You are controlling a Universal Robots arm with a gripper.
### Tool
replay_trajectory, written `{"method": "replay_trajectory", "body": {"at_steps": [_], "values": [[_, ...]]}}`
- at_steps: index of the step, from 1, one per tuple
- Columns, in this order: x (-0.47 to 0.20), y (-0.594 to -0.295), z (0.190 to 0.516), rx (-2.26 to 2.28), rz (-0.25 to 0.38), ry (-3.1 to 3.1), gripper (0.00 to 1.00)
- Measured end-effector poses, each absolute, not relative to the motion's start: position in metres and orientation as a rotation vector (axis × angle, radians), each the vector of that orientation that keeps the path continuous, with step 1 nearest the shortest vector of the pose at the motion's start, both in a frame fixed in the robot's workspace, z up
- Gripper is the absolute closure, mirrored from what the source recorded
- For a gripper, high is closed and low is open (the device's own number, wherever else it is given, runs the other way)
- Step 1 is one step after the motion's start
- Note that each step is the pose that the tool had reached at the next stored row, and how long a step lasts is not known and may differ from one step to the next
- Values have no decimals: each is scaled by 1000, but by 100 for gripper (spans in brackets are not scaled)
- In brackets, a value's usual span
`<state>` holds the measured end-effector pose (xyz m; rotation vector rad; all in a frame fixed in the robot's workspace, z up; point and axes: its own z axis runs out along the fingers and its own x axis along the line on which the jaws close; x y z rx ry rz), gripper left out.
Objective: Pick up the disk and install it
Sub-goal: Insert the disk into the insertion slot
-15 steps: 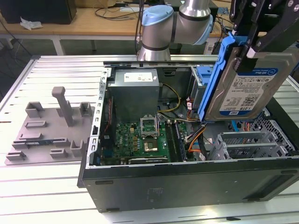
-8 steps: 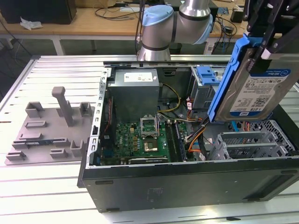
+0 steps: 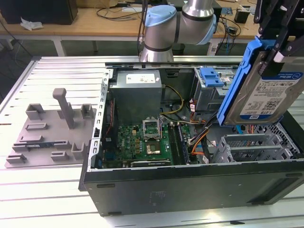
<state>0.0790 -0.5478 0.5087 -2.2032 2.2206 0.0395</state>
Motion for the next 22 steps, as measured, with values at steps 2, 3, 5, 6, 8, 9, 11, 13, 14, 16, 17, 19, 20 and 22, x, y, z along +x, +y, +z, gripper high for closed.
{"method": "replay_trajectory", "body": {"at_steps": [2, 3, 5, 6, 8, 9, 11, 13, 14, 16, 17, 19, 20, 22], "values": [[82, -549, 508, -2202, 39, 2221, 63], [82, -549, 508, -2202, 38, 2221, 63], [86, -552, 507, -2201, 37, 2221, 63], [88, -553, 507, -2201, 37, 2221, 63], [89, -554, 506, -2201, 37, 2220, 63], [91, -555, 506, -2201, 36, 2220, 63], [94, -556, 505, -2200, 36, 2220, 63], [98, -557, 505, -2200, 36, 2220, 63], [99, -557, 505, -2200, 36, 2220, 63], [102, -557, 504, -2200, 36, 2220, 63], [104, -557, 504, -2200, 35, 2220, 63], [106, -557, 503, -2200, 35, 2220, 63], [106, -557, 503, -2200, 35, 2220, 63], [107, -557, 503, -2200, 35, 2220, 63]]}}
